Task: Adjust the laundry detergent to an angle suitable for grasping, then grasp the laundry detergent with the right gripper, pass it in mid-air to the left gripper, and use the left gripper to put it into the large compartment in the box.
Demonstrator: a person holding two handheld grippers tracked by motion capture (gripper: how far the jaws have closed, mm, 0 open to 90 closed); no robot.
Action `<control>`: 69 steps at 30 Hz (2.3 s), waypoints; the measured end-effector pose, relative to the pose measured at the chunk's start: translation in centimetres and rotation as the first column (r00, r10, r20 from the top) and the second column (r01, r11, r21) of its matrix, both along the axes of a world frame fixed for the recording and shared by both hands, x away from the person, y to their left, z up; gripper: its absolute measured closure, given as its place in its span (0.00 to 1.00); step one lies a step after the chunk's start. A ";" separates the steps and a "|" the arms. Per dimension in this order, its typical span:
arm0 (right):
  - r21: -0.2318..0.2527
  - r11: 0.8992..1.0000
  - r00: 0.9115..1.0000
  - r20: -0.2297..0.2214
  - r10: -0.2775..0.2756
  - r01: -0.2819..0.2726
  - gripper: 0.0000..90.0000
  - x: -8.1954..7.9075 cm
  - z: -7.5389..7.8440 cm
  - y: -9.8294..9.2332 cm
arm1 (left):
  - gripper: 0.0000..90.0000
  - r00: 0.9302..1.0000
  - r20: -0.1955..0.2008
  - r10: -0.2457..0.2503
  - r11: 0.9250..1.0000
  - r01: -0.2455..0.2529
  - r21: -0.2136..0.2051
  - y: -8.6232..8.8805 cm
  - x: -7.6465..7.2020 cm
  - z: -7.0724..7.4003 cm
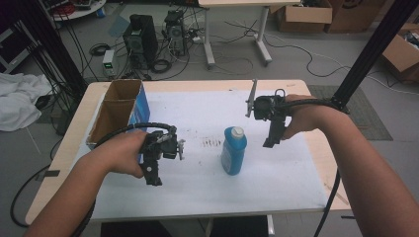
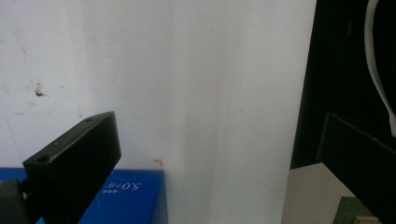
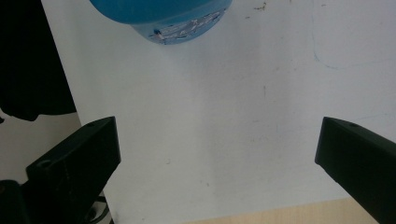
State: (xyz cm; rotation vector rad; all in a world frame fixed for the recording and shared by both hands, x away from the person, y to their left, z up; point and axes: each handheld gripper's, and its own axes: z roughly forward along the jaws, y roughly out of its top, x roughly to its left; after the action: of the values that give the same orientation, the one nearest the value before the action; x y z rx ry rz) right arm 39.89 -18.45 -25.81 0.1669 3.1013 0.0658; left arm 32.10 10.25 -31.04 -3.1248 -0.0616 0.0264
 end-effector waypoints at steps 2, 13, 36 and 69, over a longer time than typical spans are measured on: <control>0.001 1.000 1.000 0.001 -0.002 0.002 0.00 0.0 0.0 0.0 | 0.00 1.000 0.002 0.003 1.000 -0.003 -0.007 -0.1 0.0 0.1; 0.017 1.000 1.000 0.019 -0.018 0.017 0.00 -0.4 0.5 -0.6 | 0.00 1.000 0.011 -0.003 1.000 0.003 -0.007 -0.3 0.1 0.9; 0.012 1.000 1.000 0.019 -0.018 0.018 0.00 -0.6 0.4 -0.9 | 0.00 1.000 0.011 -0.006 1.000 0.006 -0.010 -0.5 -0.4 0.7; 0.699 0.710 0.970 0.099 -0.223 0.092 0.00 -2.1 4.3 -6.6 | 0.00 1.000 0.009 -0.012 1.000 0.012 -0.013 -0.6 -0.4 0.3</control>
State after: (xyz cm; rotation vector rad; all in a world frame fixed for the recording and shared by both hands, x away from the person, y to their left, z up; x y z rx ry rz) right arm 37.76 -25.07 -21.54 0.4152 2.6956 1.1724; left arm 31.69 9.63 -30.71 -3.1382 -0.0423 0.0121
